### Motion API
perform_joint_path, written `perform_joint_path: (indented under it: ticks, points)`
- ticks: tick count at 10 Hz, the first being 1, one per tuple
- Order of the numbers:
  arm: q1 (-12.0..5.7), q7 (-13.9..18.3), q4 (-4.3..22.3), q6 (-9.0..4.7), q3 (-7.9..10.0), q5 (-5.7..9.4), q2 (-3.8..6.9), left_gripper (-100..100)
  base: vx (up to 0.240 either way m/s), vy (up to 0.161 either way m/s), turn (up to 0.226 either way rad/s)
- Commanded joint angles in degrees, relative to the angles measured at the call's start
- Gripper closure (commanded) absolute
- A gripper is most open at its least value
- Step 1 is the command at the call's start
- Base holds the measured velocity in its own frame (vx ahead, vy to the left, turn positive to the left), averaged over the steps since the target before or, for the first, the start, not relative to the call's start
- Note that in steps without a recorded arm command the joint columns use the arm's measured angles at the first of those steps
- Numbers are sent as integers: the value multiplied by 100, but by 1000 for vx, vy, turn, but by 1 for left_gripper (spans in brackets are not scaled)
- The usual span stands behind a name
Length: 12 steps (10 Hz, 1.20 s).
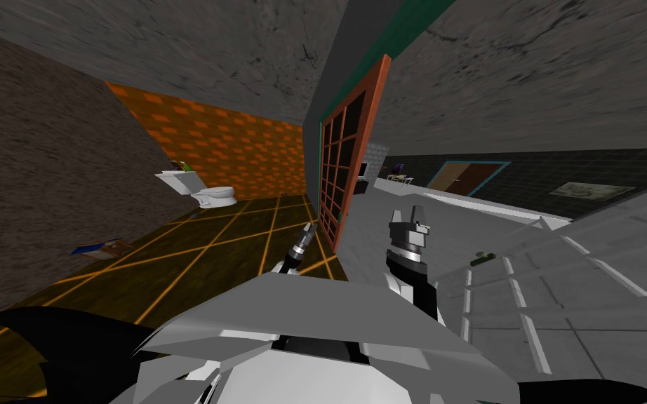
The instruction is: Push the door open
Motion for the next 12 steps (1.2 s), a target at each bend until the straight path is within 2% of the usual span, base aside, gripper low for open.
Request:
perform_joint_path:
  ticks: [1, 5, 6, 12]
  points:
    - [-95, -212, 251, -42, -176, -69, 27, -100, 120, 21, -1]
    - [-250, -524, 665, -120, -438, -172, 55, -100, 119, 19, 1]
    - [-328, -680, 872, -159, -569, -224, 68, -100, 107, 9, 3]
    - [-557, -1140, 1482, -273, -954, -375, 99, -100, 115, 22, 0]
